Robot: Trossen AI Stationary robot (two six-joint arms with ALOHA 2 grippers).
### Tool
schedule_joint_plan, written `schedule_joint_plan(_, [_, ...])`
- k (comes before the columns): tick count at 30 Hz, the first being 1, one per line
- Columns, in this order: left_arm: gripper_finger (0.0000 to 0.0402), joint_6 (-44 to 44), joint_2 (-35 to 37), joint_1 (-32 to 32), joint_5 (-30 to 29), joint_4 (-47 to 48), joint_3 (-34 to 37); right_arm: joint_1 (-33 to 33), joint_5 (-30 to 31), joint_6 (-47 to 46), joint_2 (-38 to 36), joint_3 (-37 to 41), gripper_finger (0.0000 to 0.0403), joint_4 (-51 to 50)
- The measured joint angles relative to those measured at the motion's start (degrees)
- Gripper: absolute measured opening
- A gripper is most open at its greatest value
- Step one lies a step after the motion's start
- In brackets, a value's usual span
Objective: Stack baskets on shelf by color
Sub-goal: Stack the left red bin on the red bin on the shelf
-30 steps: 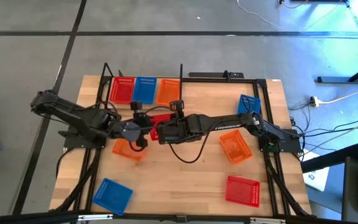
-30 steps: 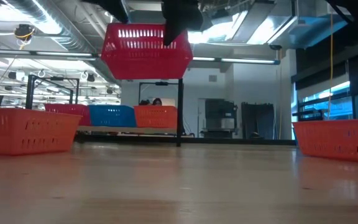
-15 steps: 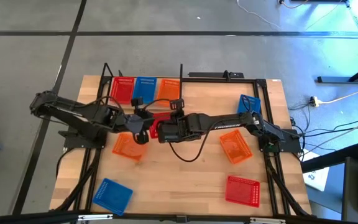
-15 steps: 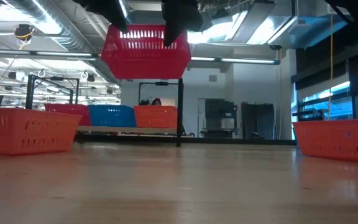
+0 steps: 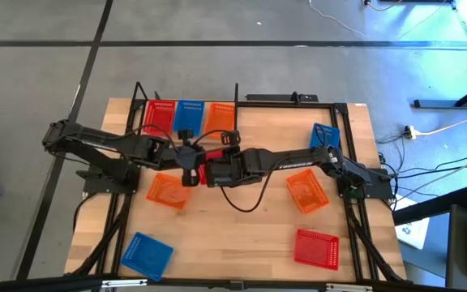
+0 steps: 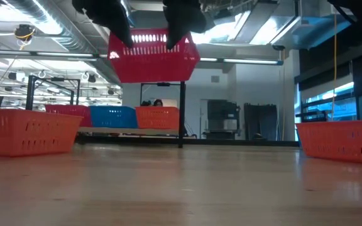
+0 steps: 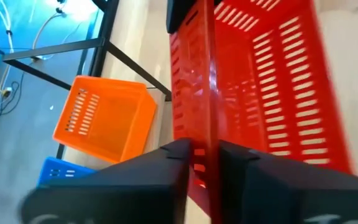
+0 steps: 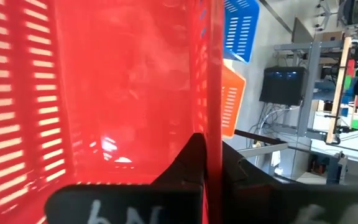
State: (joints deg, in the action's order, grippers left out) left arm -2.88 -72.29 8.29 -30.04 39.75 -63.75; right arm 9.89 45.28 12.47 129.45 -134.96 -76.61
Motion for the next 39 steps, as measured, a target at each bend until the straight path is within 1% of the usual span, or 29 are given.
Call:
schedule_joint_plan(2, [0.0008,-0.27,-0.07,0.29,-0.17,0.00,0.00,-0.09,-1.37,-0.12,0.00,0.02,0.0001,0.03])
schedule_joint_plan(10, [0.0001,-0.53,-0.06,0.98,0.02,0.23,0.02,-0.23,-1.80,0.48,0.00,0.01,0.0024,0.42])
schedule_joint_plan(13, [0.0000,-0.44,-0.06,1.25,0.20,0.28,0.07,-0.49,-3.08,1.45,0.00,0.00,0.0039,0.67])
schedule_joint_plan(17, [0.0000,-0.26,-0.09,1.20,1.02,0.32,0.11,-0.70,-4.58,1.93,-0.10,-0.02,0.0069,0.80])
schedule_joint_plan(21, [0.0000,-0.26,-0.10,1.21,1.09,0.31,0.11,-0.67,-3.42,4.55,-0.13,-0.09,0.0103,1.22])
schedule_joint_plan(23, [0.0000,-0.20,-0.09,1.19,0.81,0.33,0.11,-0.34,-0.57,6.39,-0.14,-0.09,0.0114,1.39])
schedule_joint_plan(25, [0.0000,-0.20,-0.09,0.90,0.73,0.33,0.11,0.24,2.29,8.17,-0.55,-0.09,0.0119,1.36])
schedule_joint_plan(26, [0.0000,-0.20,-0.09,0.71,0.77,0.38,0.11,0.56,2.67,9.02,-0.99,-0.09,0.0121,1.41])
schedule_joint_plan(31, [0.0000,-0.21,0.00,-0.59,0.90,1.38,0.11,2.09,0.73,9.86,-4.38,-0.11,0.0121,2.64])
schedule_joint_plan(35, [0.0000,0.55,0.00,-2.36,0.66,2.01,0.13,3.24,0.48,9.86,-7.44,-0.09,0.0122,3.30])
schedule_joint_plan(37, [0.0000,1.72,0.04,-3.30,-0.78,1.86,0.13,3.41,0.52,9.82,-8.95,-0.09,0.0122,3.96])
schedule_joint_plan(39, [0.0000,3.13,0.24,-4.31,-4.31,1.87,0.13,3.56,0.50,9.74,-10.43,-0.09,0.0122,4.25])
